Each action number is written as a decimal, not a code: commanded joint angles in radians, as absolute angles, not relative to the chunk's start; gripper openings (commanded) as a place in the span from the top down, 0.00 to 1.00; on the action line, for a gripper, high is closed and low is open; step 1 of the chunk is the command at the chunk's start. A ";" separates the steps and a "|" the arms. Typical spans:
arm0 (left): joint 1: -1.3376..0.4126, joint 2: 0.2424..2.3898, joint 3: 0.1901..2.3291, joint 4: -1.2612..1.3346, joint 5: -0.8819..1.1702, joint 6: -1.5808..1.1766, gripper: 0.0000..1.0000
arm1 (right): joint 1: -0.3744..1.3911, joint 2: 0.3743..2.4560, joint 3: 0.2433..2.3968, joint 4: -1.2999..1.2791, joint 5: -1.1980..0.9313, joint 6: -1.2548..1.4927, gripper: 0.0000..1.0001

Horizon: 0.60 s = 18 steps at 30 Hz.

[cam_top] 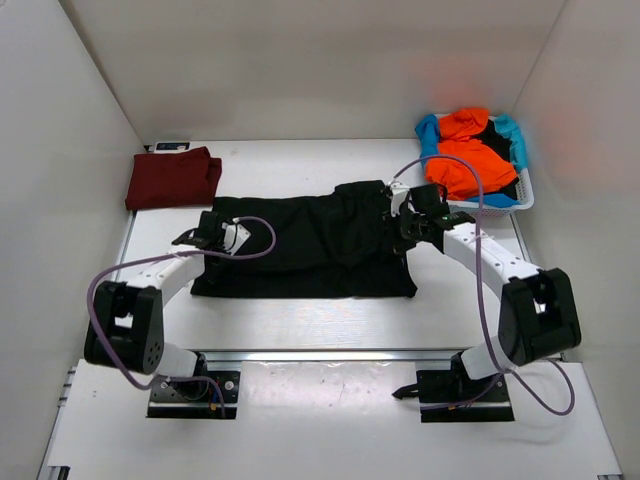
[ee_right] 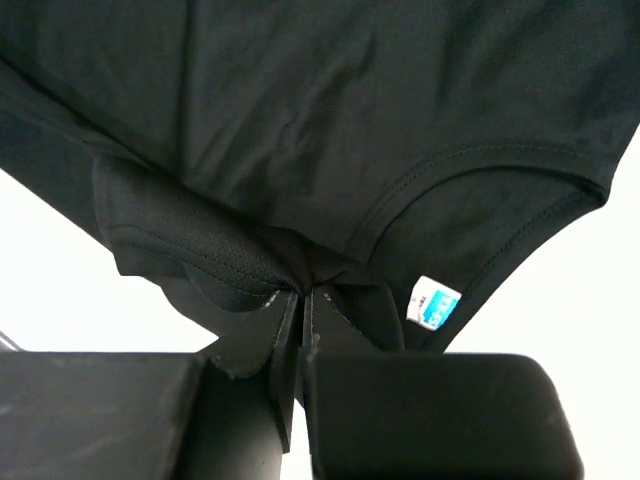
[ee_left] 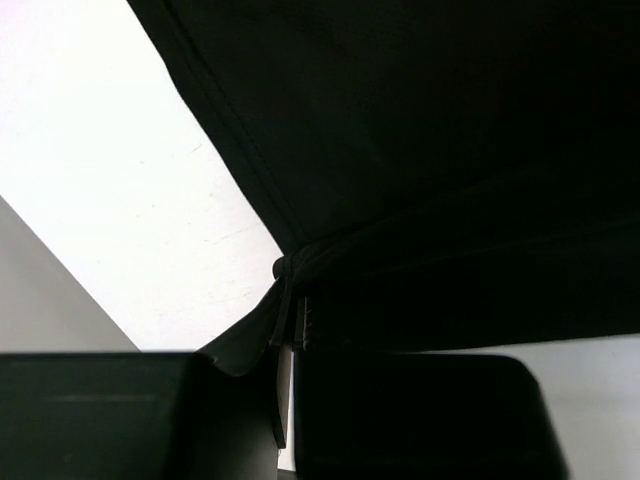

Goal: Fold and stack the t-shirts
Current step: Fold the flattened tshirt in 1/3 of the way

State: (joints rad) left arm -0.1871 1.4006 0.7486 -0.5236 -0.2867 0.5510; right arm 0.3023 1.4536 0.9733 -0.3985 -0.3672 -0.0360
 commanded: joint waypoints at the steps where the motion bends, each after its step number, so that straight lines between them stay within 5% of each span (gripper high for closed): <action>1: -0.157 1.439 0.802 -0.489 -0.327 0.512 0.95 | 0.307 1.499 1.029 -0.387 -0.371 -0.078 1.00; 4: -0.161 1.473 0.833 -0.482 -0.337 0.485 0.94 | 0.304 1.542 1.038 -0.364 -0.390 -0.064 1.00; 7: -0.172 1.488 0.848 -0.471 -0.351 0.471 0.89 | 0.316 1.586 1.066 -0.371 -0.374 -0.058 0.85; 8: -0.166 1.491 0.850 -0.469 -0.362 0.459 0.81 | 0.307 1.591 1.071 -0.365 -0.367 -0.052 0.80; 10: -0.176 1.497 0.871 -0.462 -0.388 0.433 0.54 | 0.292 1.598 1.077 -0.351 -0.356 -0.020 0.51; 13: -0.160 1.505 0.928 -0.468 -0.422 0.367 0.02 | 0.233 1.579 1.103 -0.351 -0.331 0.038 0.33; 18: -0.020 1.506 1.086 -0.655 -0.193 0.253 0.01 | 0.167 1.484 1.074 -0.383 -0.316 0.109 0.26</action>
